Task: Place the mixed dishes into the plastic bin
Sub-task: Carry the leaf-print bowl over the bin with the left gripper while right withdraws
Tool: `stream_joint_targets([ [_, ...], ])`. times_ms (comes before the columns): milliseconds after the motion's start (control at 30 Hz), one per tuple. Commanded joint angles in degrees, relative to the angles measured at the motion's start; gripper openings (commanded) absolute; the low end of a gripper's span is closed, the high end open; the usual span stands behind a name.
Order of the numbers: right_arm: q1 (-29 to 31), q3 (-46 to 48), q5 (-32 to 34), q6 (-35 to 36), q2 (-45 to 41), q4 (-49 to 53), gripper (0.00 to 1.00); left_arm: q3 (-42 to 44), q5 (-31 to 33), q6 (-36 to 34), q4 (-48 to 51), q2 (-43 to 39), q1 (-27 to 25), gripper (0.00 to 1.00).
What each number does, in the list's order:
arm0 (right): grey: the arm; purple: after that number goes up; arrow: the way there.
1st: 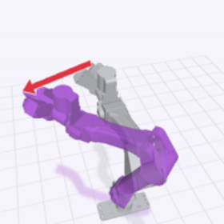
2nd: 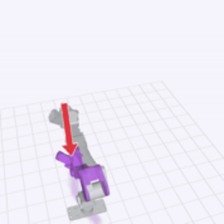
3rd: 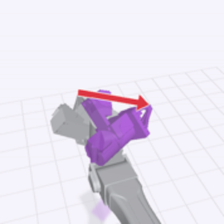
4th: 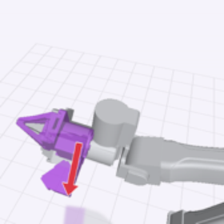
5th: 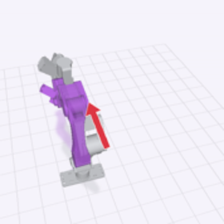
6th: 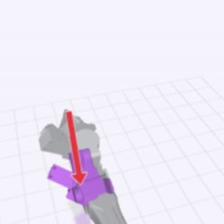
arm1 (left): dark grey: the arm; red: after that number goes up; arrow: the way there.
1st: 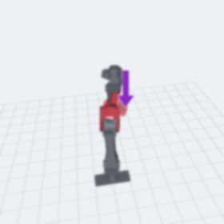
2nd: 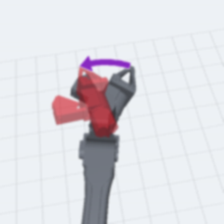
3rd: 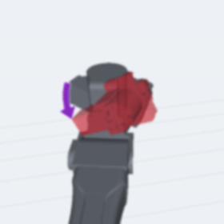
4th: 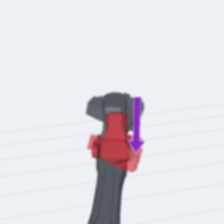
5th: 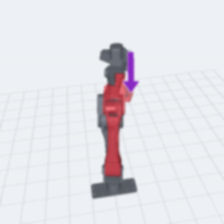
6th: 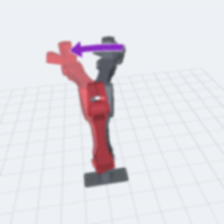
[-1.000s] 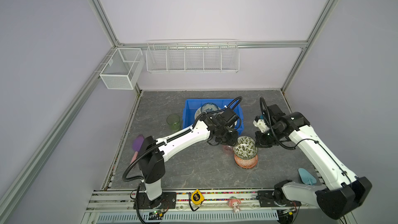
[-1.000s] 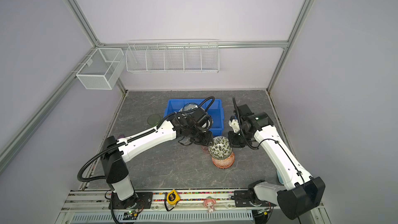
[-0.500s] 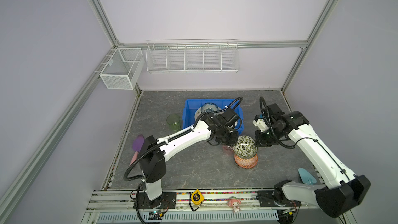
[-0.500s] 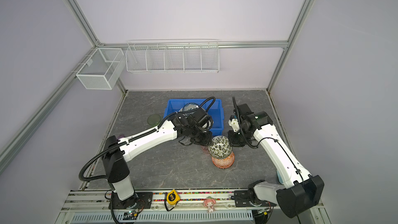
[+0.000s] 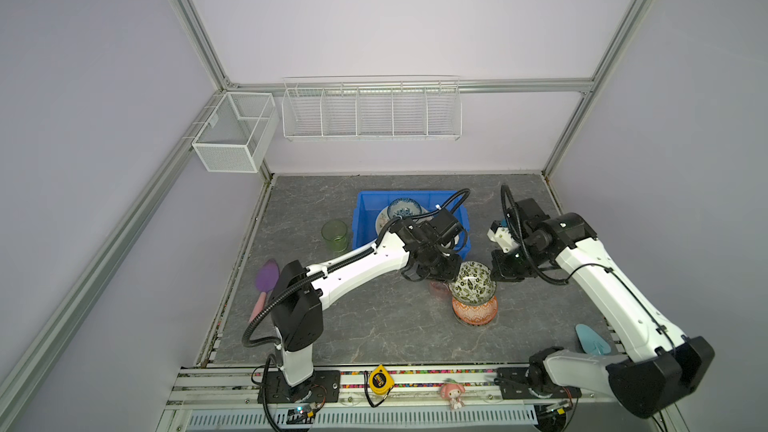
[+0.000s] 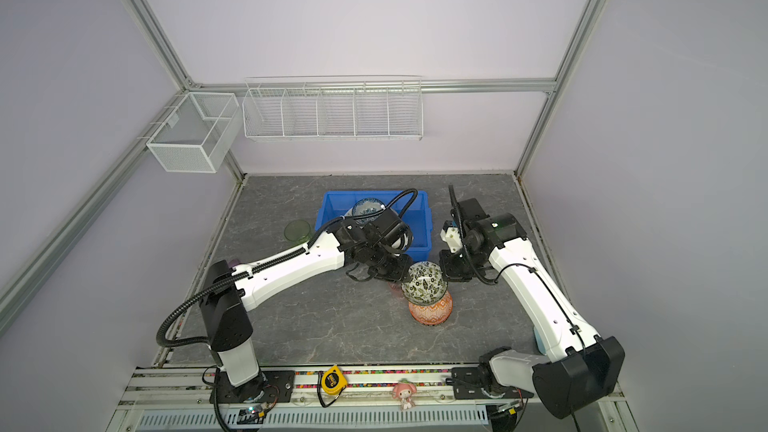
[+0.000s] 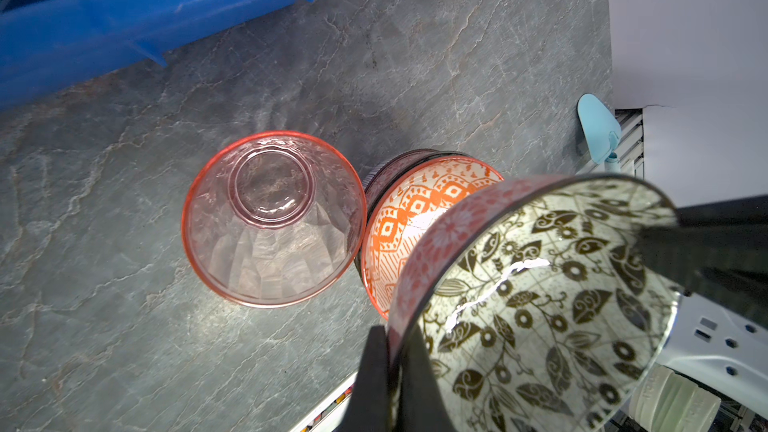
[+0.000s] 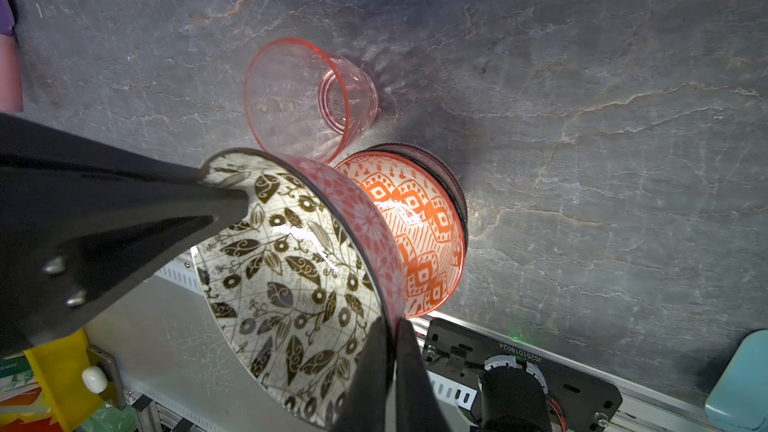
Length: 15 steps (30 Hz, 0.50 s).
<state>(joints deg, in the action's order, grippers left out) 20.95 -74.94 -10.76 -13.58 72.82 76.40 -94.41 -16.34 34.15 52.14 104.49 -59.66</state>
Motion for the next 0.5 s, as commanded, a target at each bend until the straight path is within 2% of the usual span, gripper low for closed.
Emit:
stream_joint_targets([
  [0,-0.4,-1.8,-2.5,0.9,-0.3,-0.8,0.11,-2.1,0.7,-0.6,1.3,0.8,-0.2,0.0],
  [200,-0.7,-2.1,-2.0,0.5,-1.4,-1.3,0.29,-2.8,1.6,-0.8,1.8,0.6,-0.2,0.0],
  [467,-2.7,-2.8,-2.0,0.2,-3.5,-1.0,0.38,-6.1,3.8,-2.5,4.8,0.2,0.2,0.0],
])
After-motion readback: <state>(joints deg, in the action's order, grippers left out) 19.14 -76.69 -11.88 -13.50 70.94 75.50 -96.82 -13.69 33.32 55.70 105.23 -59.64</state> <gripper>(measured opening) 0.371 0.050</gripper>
